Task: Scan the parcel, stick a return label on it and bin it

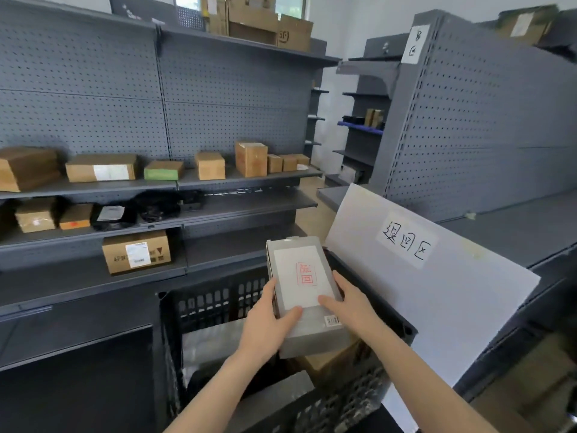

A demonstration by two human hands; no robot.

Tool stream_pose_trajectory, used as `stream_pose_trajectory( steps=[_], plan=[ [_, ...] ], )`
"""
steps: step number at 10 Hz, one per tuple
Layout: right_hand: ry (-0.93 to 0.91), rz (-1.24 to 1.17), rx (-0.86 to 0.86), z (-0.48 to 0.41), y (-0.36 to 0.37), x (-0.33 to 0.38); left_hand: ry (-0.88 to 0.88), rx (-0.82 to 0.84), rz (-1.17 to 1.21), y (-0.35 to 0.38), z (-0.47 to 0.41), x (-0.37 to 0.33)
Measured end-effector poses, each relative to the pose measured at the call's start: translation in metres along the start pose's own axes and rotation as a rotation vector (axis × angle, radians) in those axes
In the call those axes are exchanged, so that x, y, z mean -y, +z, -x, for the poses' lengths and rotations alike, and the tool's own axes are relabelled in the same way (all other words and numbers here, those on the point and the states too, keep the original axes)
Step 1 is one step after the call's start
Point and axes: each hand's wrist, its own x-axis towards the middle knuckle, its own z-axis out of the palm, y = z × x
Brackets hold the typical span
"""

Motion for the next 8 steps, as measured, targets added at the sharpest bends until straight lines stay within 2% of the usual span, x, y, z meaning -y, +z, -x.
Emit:
stream_pose_trajectory(
  steps=[2,4,5,6,7,8],
  plan=[
    [0.036,0.07,0.177,-0.05,-0.018,-0.058,-0.143,0.13,-0.105,0.054,-0.032,0.02],
    [0.028,0.271,0.339,-0.066,-0.01,-0.094,-0.305,0.251,-0.27,0.089,-0.039,0.039],
    [0.053,0.288,0.401,-0.066,-0.007,-0.104,-0.363,0.327,-0.355,0.099,-0.039,0.044],
    [0.039,0.303,0.386,-0.065,-0.009,-0.106,-0.365,0.328,-0.371,0.101,-0.038,0.042],
    [-0.012,0.26,0.289,-0.064,-0.014,-0.105,-0.324,0.26,-0.36,0.091,-0.035,0.038],
    [-0.069,0.18,0.094,-0.062,-0.019,-0.095,-0.236,0.091,-0.313,0.072,-0.03,0.033]
  ],
)
